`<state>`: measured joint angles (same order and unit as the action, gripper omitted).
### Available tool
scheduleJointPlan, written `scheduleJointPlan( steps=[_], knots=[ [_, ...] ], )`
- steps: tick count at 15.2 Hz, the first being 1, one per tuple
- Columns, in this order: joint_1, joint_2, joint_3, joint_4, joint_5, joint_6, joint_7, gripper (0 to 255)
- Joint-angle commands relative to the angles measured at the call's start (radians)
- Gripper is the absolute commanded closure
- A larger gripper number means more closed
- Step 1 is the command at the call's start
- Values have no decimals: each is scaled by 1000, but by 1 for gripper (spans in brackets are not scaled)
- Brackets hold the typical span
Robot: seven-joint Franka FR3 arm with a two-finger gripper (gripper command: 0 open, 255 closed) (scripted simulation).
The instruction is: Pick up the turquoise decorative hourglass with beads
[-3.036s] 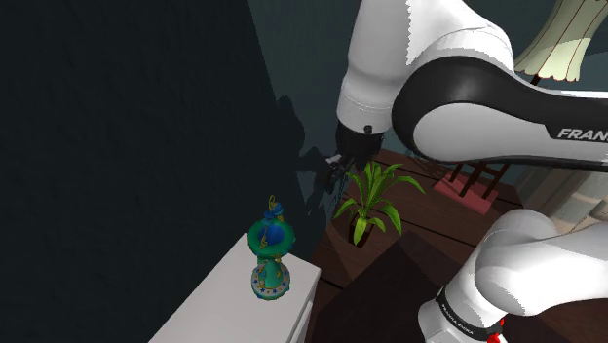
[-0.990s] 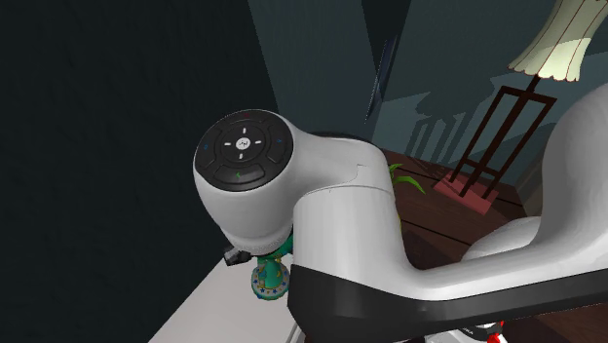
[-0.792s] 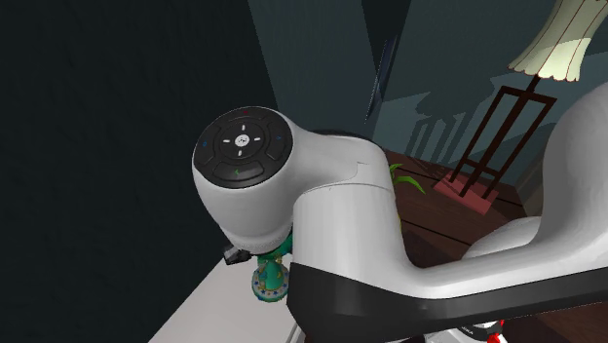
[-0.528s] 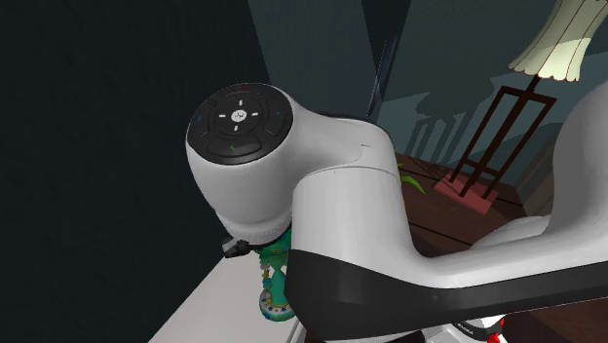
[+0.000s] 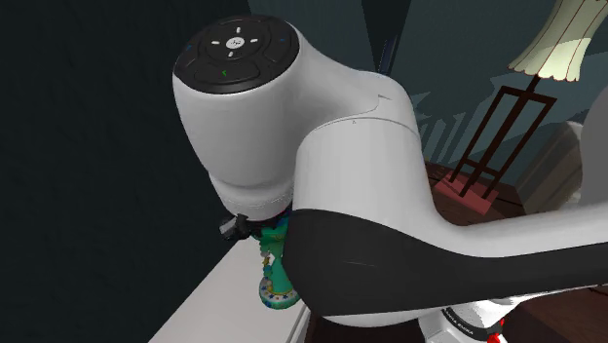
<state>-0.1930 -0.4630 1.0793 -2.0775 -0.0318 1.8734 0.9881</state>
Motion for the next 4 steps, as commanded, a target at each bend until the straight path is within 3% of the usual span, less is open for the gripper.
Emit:
scheduleJointPlan(
  steps=[1, 4],
  knots=[
    [1, -2, -10, 24, -1, -25, -10, 255],
    [1, -2, -15, 38, -1, -39, -15, 255]
  ],
)
